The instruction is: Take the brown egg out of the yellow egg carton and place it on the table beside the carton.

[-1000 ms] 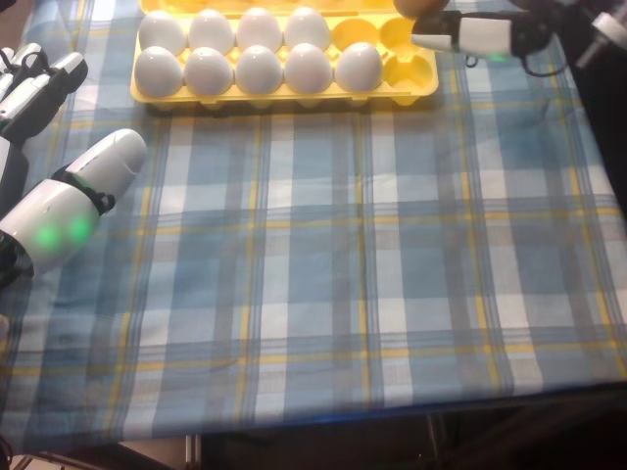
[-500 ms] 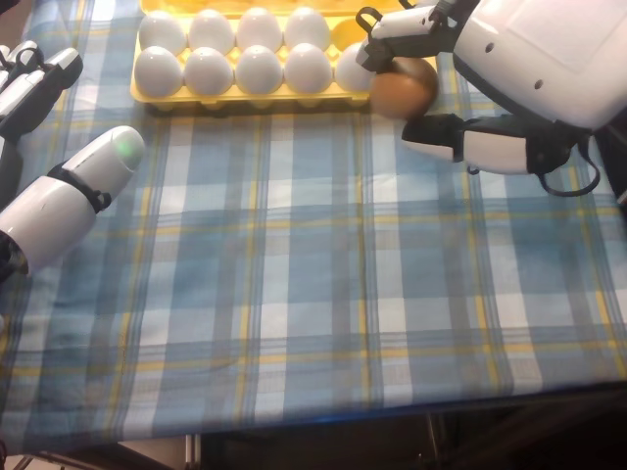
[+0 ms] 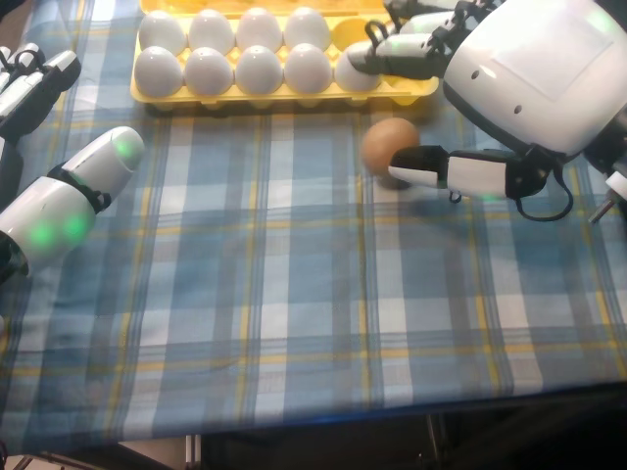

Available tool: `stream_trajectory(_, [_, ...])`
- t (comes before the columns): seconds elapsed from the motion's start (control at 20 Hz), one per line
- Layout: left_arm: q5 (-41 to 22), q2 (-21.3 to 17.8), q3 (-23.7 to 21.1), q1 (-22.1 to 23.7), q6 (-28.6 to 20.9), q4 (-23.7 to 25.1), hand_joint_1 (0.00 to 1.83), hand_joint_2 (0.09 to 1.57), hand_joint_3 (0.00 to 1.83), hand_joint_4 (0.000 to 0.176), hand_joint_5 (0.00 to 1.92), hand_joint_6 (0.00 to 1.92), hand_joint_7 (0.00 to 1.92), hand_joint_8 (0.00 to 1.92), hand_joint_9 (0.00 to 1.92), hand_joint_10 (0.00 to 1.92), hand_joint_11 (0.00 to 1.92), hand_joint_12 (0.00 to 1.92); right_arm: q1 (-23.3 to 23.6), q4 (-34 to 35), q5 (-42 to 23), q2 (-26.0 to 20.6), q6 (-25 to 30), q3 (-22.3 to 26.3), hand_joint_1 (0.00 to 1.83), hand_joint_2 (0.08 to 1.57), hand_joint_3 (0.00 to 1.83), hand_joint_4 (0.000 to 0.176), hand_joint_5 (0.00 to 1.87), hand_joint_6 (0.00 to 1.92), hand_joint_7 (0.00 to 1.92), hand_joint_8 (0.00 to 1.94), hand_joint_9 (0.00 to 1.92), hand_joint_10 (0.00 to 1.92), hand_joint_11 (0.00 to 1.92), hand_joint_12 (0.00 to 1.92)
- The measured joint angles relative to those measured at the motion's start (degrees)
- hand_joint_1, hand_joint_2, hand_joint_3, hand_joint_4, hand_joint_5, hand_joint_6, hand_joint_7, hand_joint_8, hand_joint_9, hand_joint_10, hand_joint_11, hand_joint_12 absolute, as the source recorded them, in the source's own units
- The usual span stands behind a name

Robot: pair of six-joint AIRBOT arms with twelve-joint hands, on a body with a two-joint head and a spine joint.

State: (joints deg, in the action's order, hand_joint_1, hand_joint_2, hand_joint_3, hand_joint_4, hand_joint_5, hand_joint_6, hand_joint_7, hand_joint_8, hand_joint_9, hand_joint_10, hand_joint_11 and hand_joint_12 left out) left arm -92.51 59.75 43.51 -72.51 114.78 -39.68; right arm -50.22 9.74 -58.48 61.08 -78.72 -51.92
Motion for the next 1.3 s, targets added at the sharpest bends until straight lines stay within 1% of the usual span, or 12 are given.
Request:
stream_trajectory(0.1, [0.0,0.0,0.0,0.0,0.0,-0.02,0.0,1.12,0.0,0.022,0.32,0.0,0.17,0.0,0.06,0.0,0.0,0.0,0.0,-0.09,-0.11,0.0,0.0,0.0,0.85,0.93,0.0,0.0,0.48,0.0,0.53,0.0,0.31,0.0,0.18,0.02])
stream_trajectory(0.2, [-0.04,-0.02,0.0,-0.17,0.0,0.0,0.0,1.12,0.0,0.022,0.32,0.0,0.16,0.0,0.05,0.0,0.0,0.0,0.0,-0.04,-0.96,-0.15,-0.44,0.07,0.84,0.92,0.0,0.012,0.4,0.0,0.45,0.0,0.22,0.0,0.15,0.0])
stream_trajectory(0.3, [0.04,0.0,0.0,-0.52,-0.02,-0.11,0.0,1.12,0.0,0.018,0.31,0.0,0.16,0.0,0.05,0.0,0.0,0.0,0.0,0.44,-2.6,-1.49,-2.95,1.27,0.8,0.9,0.0,0.0,0.35,0.0,0.39,0.0,0.18,0.0,0.1,0.0])
stream_trajectory(0.35, [0.07,0.0,0.0,-0.52,-0.04,-0.24,0.0,1.12,0.0,0.018,0.31,0.0,0.16,0.0,0.05,0.0,0.0,0.0,0.0,0.61,-3.37,-1.99,-4.28,1.84,0.76,0.89,0.0,0.009,0.32,0.0,0.35,0.0,0.16,0.0,0.1,0.0])
stream_trajectory(0.45, [0.07,0.0,0.0,-0.52,-0.02,-0.07,0.0,1.13,0.0,0.006,0.32,0.0,0.16,0.0,0.05,0.0,0.0,0.0,0.0,0.72,-5.92,-3.8,-4.98,2.91,0.44,0.95,0.01,0.003,0.29,0.0,0.33,0.01,0.17,0.01,0.14,0.02])
stream_trajectory(0.55, [0.04,0.0,0.0,-0.52,-0.02,-0.04,0.0,1.12,0.0,0.011,0.32,0.0,0.16,0.0,0.05,0.0,0.0,0.0,-1.53,2.25,-10.03,-5.44,-5.2,3.67,0.07,1.07,0.02,0.0,0.24,0.0,0.3,0.0,0.2,0.0,0.21,0.05])
stream_trajectory(0.6, [0.04,0.0,0.0,-0.52,-0.02,-0.2,0.0,1.12,0.0,0.012,0.32,0.0,0.16,0.0,0.05,0.0,0.0,0.0,-2.82,4.04,-11.98,-6.12,-5.2,4.35,0.01,1.06,0.01,0.0,0.2,0.0,0.24,0.0,0.14,0.0,0.18,0.04])
stream_trajectory(0.8, [0.04,0.0,-0.24,-0.52,-0.02,-0.2,0.0,1.11,0.0,0.026,0.32,0.0,0.16,0.0,0.06,0.0,0.0,0.0,-9.75,9.73,-18.36,-8.09,-5.25,7.63,0.0,0.95,0.0,0.0,0.01,0.0,0.01,0.0,0.0,0.0,0.0,0.0])
stream_trajectory(1.05, [0.02,0.11,-0.35,-0.52,-0.48,-0.57,0.0,1.11,0.0,0.031,0.33,0.0,0.17,0.0,0.06,0.0,0.0,0.0,-18.71,17.88,-26.99,-8.07,-5.25,11.45,0.0,0.9,0.0,0.0,0.0,0.0,0.0,0.0,0.0,0.0,0.0,0.0])
stream_trajectory(1.15, [0.09,0.15,-0.35,-0.52,-0.79,-0.44,0.0,1.11,0.0,0.044,0.31,0.0,0.15,0.0,0.04,0.0,0.0,0.0,-19.37,21.2,-29.16,-8.07,-5.29,11.8,0.0,0.93,0.0,0.0,0.0,0.0,0.0,0.0,0.0,0.0,0.0,0.0])
stream_trajectory(1.25, [0.07,0.17,-0.35,-0.52,-0.85,-0.37,0.0,1.12,0.0,0.035,0.32,0.0,0.15,0.0,0.04,0.0,0.0,0.0,-20.09,20.76,-30.86,-7.93,-5.33,11.89,0.0,0.94,0.0,0.0,0.0,0.0,0.0,0.0,0.0,0.0,0.0,0.0])
stream_trajectory(1.3, [-0.04,0.24,-0.35,-0.52,-0.85,-0.57,0.0,1.12,0.0,0.042,0.31,0.0,0.15,0.0,0.04,0.0,0.0,0.0,-20.33,20.83,-31.12,-7.69,-5.29,12.44,0.0,0.93,0.0,0.0,0.0,0.0,0.0,0.0,0.0,0.0,0.0,0.0])
